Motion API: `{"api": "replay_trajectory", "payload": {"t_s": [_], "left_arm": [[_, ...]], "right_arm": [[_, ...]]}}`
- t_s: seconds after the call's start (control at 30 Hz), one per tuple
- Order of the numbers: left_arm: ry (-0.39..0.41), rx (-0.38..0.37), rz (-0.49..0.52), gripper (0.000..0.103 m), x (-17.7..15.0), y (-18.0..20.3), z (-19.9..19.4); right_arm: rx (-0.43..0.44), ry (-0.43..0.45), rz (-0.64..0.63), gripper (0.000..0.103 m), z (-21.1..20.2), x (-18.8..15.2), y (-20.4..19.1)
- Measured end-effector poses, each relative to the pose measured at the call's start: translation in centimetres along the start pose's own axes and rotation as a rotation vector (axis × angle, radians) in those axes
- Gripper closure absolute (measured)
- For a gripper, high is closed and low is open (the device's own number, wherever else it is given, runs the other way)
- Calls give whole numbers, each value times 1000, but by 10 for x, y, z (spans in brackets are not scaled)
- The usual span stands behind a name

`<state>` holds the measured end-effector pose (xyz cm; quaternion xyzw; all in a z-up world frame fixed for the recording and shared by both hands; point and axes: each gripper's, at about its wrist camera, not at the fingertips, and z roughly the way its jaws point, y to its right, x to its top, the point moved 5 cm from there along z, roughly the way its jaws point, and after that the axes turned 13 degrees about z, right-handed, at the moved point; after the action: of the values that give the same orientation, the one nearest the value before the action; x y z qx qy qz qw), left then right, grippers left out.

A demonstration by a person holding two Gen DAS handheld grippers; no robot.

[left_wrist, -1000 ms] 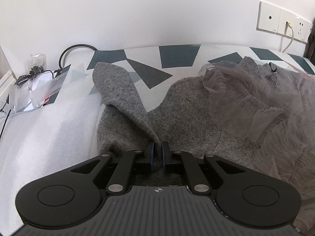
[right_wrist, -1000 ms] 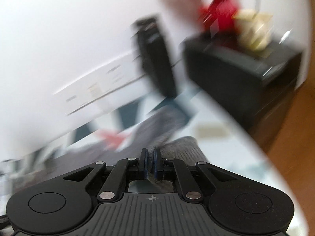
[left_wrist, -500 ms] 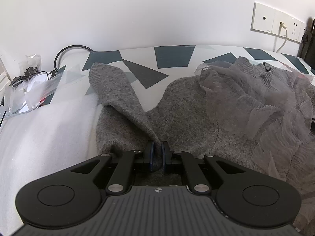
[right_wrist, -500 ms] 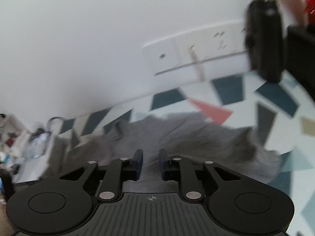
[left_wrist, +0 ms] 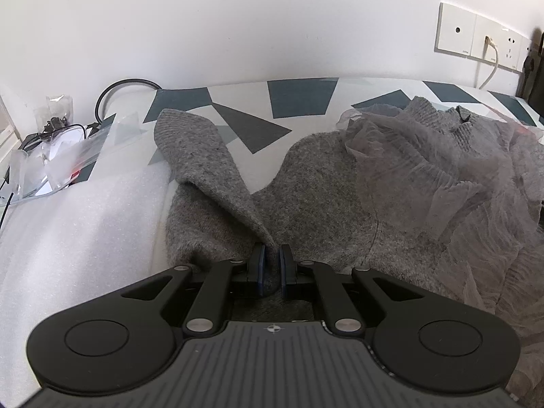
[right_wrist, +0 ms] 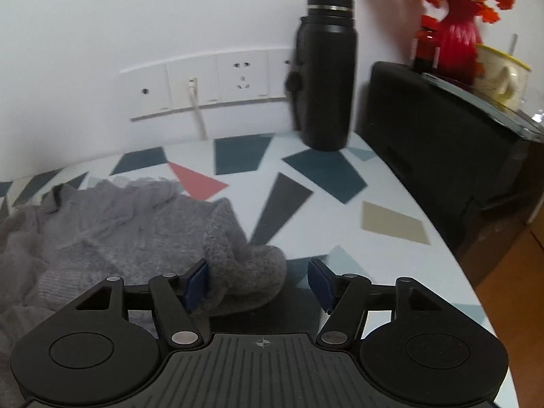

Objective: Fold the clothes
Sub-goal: 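Lower the sweater edge with the right tool and open it while the left tool holds the sleeve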

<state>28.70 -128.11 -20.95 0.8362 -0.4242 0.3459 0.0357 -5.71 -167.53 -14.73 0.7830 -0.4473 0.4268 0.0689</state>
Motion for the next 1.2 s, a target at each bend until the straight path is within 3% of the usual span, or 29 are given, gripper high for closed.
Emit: {"api": "replay_trajectory", "payload": {"t_s": [0.07,0.13,0.27,0.37,0.5,0.63,0.7,0.8,0.87,0.93,1.0,1.1,1.13,1.2], "left_arm": [[-2,1,-3,95,0,0,0],[-2,5,-4,95,0,1,0],[2,12,-13,95,0,1,0],[1,15,-21,95,0,1,0],[-4,19,-26,95,1,1,0],[-6,25,-31,95,1,2,-1],[-7,28,-31,95,1,2,0],[-7,30,-32,95,1,2,-1],[-6,32,-32,95,1,2,-1],[-6,33,-32,95,1,3,-1],[-8,32,-32,95,2,2,0],[-11,29,-28,95,3,2,0],[-10,28,-25,95,2,2,0],[-9,27,-24,95,2,2,0]], "right_arm": [[47,87,7,42,-17,7,2],[37,161,-6,37,-28,13,5],[-62,61,-35,37,-10,-1,23],[-127,-42,-127,38,12,-21,27],[-119,-35,-277,38,27,-31,11],[-16,-67,-315,40,37,-28,-8],[53,-120,-313,68,41,-29,-19],[67,-156,-345,82,46,-29,-31],[69,-183,-327,85,45,-26,-32],[79,-242,-174,86,43,-16,-22],[110,-285,113,88,40,0,-2],[244,-178,531,91,15,29,29],[288,-106,603,91,2,39,35],[290,-42,659,91,-7,51,40]]}}
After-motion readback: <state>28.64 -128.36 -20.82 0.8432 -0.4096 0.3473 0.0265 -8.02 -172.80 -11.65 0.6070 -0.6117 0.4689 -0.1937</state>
